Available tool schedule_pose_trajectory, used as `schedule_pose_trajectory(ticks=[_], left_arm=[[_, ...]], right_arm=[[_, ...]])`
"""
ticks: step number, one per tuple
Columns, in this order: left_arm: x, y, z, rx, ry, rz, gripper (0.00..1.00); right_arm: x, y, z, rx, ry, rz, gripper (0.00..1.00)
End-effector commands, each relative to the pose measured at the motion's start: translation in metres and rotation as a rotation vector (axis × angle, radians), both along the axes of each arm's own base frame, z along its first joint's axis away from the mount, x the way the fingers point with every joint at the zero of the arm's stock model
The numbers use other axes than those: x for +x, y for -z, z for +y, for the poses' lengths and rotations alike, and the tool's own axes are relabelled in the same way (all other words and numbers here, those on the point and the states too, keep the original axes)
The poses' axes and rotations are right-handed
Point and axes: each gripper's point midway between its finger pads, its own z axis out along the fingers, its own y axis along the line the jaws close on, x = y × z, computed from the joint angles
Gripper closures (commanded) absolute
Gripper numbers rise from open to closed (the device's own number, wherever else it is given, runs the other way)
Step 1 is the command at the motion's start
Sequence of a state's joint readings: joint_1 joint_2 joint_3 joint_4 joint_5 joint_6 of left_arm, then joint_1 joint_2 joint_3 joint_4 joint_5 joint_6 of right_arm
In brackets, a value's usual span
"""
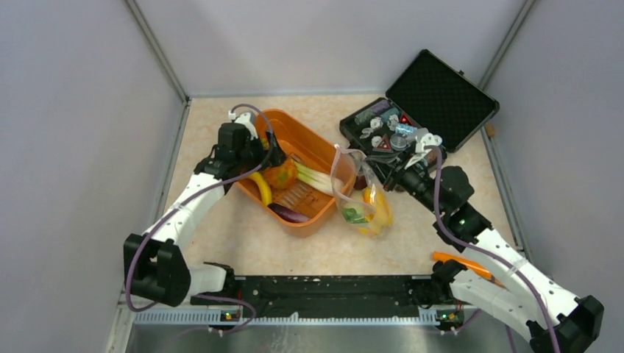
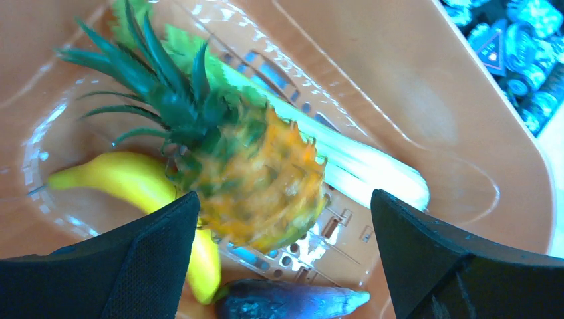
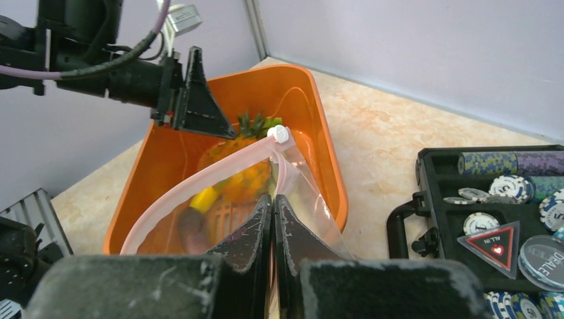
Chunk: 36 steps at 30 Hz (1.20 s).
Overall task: Place the food in the zip-top bag and seal the zipper
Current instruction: Pick up the fake fruit from the bin.
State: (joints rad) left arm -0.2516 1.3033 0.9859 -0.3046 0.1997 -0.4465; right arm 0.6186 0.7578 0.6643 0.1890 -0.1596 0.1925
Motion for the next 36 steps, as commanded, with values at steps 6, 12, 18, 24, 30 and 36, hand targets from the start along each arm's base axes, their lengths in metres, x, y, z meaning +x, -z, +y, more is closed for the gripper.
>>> schedule_pose_trajectory(ticks=[6,12,18,24,30,36], left_arm=[[0.005,-0.016,0.046,0.176,-0.190,-0.031,0.13],[-0.004,-0.013,0.066,0.268,-0.254,0.032,0.26],[0.002,-0.018,0.070,0.330,-0.250,0.099,0.34],[-0.003,0.017,0.077,0.460,-0.194,0.314,0.39],[-0.006,0.023,0.071,0.519,-0.042,0.336,0.21],[-0.013,0.048,0.065,0.602,0.228,0.362,0.18]], right_arm=[[0.001,-0.018,0.004,-0.024,-0.029,-0.106,1.00],[-0.010,-0.016,0.005,0.023,-0.064,-0.135,1.00],[-0.015,-0.031,0.007,-0.028,-0.098,-0.137,1.00],[-0.019,-0.031,0.002,-0.047,-0.087,-0.128,1.00],[-0.027,-0.030,-0.005,-0.054,-0.082,-0.187,1.00],[-0.020,-0.026,-0.008,-0.112,-0.057,-0.237,1.00]])
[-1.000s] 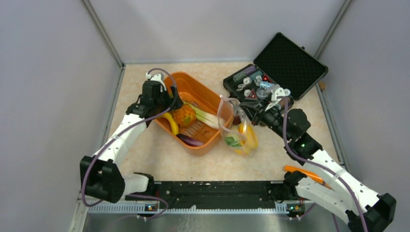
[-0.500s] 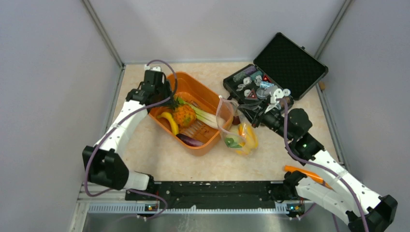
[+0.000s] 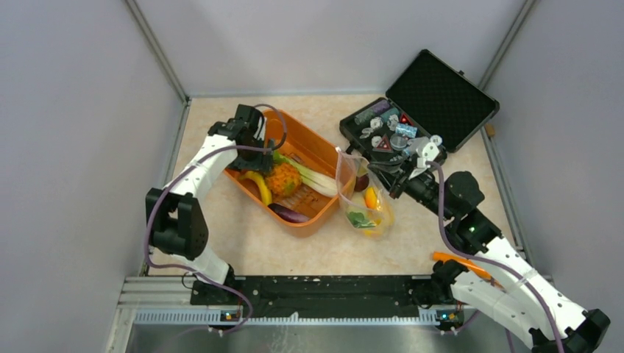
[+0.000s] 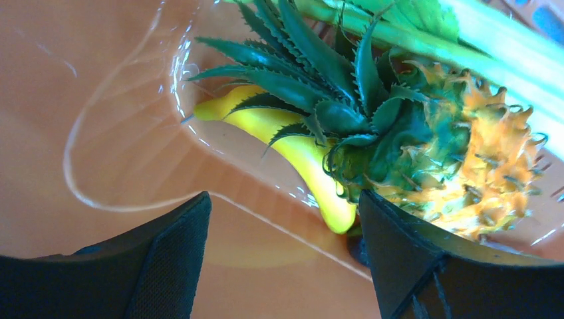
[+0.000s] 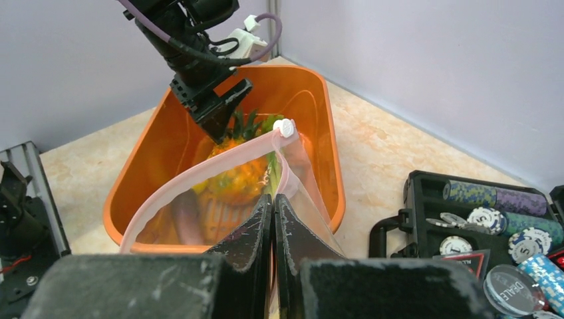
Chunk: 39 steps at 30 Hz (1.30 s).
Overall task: Place the food in the zip-top bag and seal the zipper
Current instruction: Pick up the fake fruit from the bin.
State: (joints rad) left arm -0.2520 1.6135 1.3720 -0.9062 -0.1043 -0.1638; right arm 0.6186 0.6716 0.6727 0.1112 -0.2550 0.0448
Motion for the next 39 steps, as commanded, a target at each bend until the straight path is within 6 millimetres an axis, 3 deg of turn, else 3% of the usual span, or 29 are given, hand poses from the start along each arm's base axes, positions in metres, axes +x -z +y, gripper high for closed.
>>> schedule_pose_trajectory(ticks=[1,2,5,8,15,18,24,29,35,39], left_arm=[[-0.005,0.010,-0.005,0.035,0.265,0.048,0.18],[-0.007,0.015,-0.005,0.041,0.315,0.063,0.18],[0.001,0.005,-0.001,0.047,0.291,0.020,0.21],[0.005,0.002,-0.006,0.026,0.345,-0.037,0.17],[0.001,0.038,0.018,0.157,0.281,0.177,0.17],[0.000,0.051,0.007,0.100,0.284,0.238,0.17],[0.001,0.062,0.005,0.091,0.241,0.268,0.13],[0.006,0.055,0.000,0.046,0.245,0.212,0.09],[-0.018,0.072,0.011,0.114,0.240,0.419,0.10],[-0.018,0.081,0.010,0.118,0.221,0.408,0.09]], right_arm=[[0.004,-0.015,-0.003,-0.015,0.017,-0.113,1.00],[0.005,-0.016,-0.003,-0.022,0.016,-0.115,1.00],[0.005,-0.013,-0.002,-0.043,0.012,-0.123,1.00],[0.006,-0.014,-0.003,-0.047,0.015,-0.129,1.00],[0.004,-0.014,-0.003,-0.046,0.011,-0.133,1.00],[0.004,-0.014,-0.004,-0.051,0.016,-0.139,1.00],[0.002,-0.017,-0.006,-0.054,0.022,-0.145,1.00],[0.003,-0.017,-0.008,-0.059,0.031,-0.152,1.00],[0.003,-0.016,-0.007,-0.057,0.028,-0.156,1.00],[0.003,-0.017,-0.009,-0.058,0.034,-0.160,1.00]])
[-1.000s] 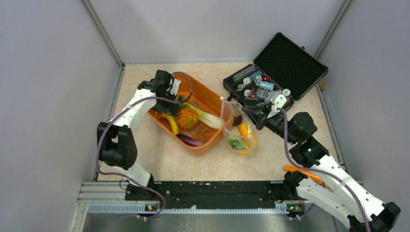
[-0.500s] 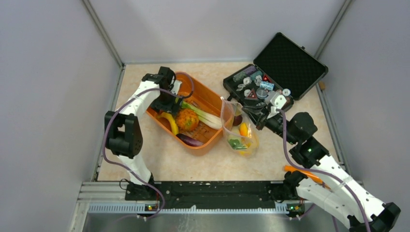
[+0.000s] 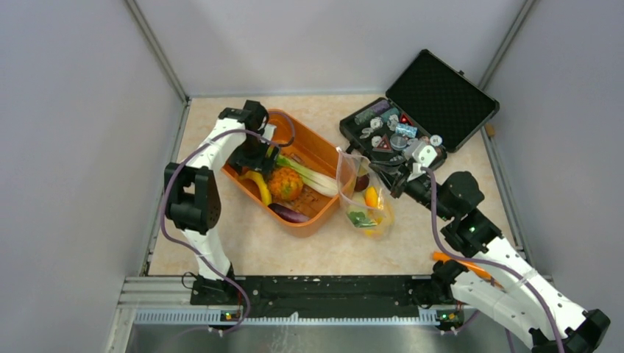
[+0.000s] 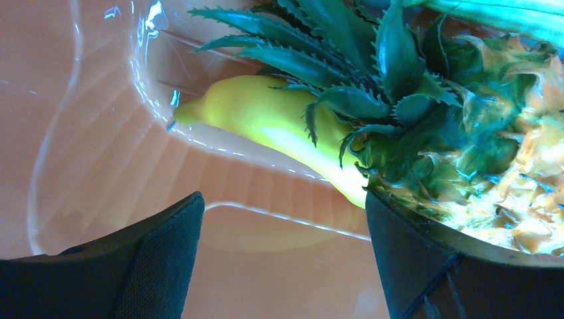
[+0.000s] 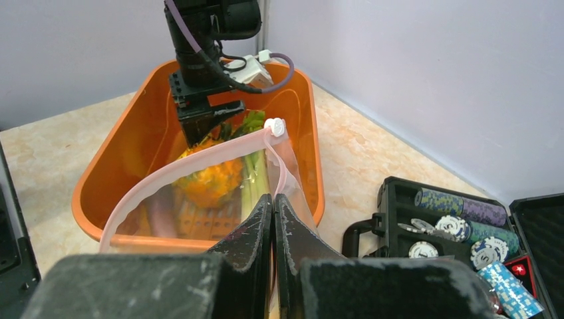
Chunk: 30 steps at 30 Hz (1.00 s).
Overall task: Place the food in the zip-top bag and seal the zipper
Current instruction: Pick up the fake fruit from the bin.
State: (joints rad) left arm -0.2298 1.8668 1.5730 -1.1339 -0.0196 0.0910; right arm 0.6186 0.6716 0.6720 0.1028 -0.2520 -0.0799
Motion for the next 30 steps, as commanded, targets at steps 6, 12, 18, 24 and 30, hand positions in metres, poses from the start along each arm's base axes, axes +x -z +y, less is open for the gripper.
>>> schedule_pose_trajectory(ticks=[6,12,18,24,30], left_arm=[[-0.027,0.067,-0.009,0.032,-0.011,0.183,0.10],[-0.030,0.087,-0.019,-0.011,-0.042,0.171,0.15],[0.002,0.065,-0.024,-0.049,-0.115,-0.058,0.38],[0.024,0.017,-0.033,-0.130,-0.125,-0.250,0.66],[0.028,-0.027,-0.043,-0.222,-0.128,-0.374,0.74]], right_arm=[[-0.001,-0.021,-0.006,0.026,0.018,-0.078,1.00],[-0.002,-0.021,-0.007,0.026,0.023,-0.079,1.00],[-0.002,-0.021,-0.007,0.025,0.017,-0.077,1.00],[-0.003,-0.022,-0.007,0.033,0.016,-0.077,1.00],[-0.005,-0.020,-0.007,0.036,0.014,-0.063,1.00]])
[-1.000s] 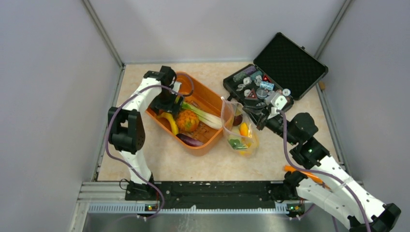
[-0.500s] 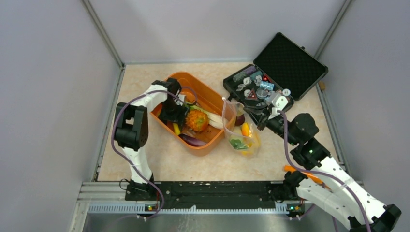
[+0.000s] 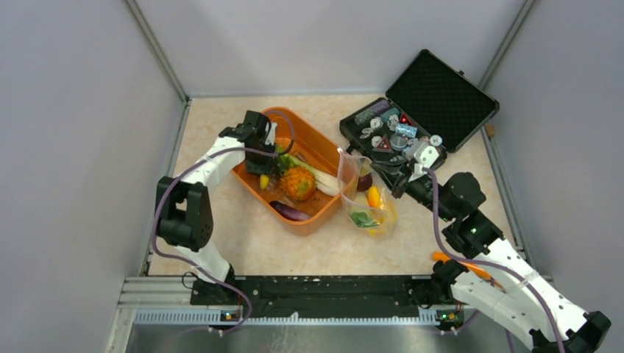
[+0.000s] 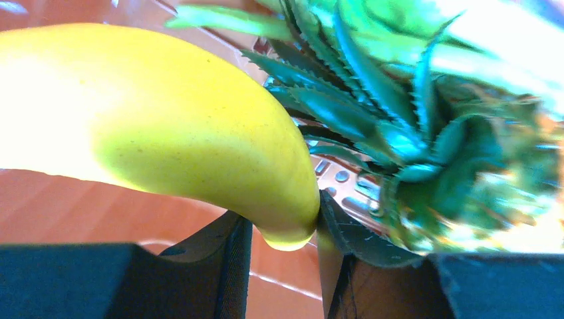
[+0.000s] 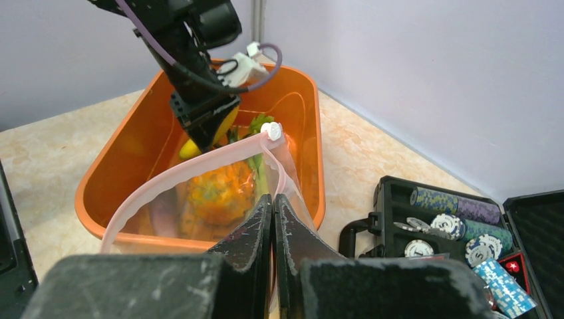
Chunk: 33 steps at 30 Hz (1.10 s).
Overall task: Place the food in the zip-top bag and seal the zipper
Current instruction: Pick up the fake fruit from the bin, then place the fake fruit in the zipper food storage bag.
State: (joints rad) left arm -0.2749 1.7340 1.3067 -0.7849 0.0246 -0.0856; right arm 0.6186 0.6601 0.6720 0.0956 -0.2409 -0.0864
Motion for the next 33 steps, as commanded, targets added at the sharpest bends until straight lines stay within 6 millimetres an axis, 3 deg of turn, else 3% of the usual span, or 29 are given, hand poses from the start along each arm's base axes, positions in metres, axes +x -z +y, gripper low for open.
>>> schedule_pose_trajectory(ticks=[1,11,16,23,29,33], left_arm=[[0.019,-0.052,-0.009,-0.081,-0.018,-0.198,0.74],[0.011,-0.095,-0.017,-0.174,-0.007,-0.317,0.74],[-0.001,-0.121,-0.038,-0.308,0.087,-0.393,0.73],[-0.043,-0.178,-0.086,-0.610,0.369,-0.498,0.68],[-0.082,-0.225,-0.106,-0.811,0.563,-0.695,0.64],[-0.112,-0.246,-0.116,-0.923,0.667,-0.715,0.62]], right_arm=[[-0.004,-0.018,-0.004,0.039,0.002,-0.055,1.00],[-0.004,-0.020,-0.006,0.055,0.010,-0.044,1.00],[-0.005,-0.020,-0.004,0.084,0.005,-0.017,1.00],[-0.002,-0.022,-0.006,0.152,0.034,0.057,1.00],[0.003,-0.019,-0.005,0.198,0.054,0.127,1.00],[0.006,-0.020,-0.005,0.235,0.067,0.164,1.00]])
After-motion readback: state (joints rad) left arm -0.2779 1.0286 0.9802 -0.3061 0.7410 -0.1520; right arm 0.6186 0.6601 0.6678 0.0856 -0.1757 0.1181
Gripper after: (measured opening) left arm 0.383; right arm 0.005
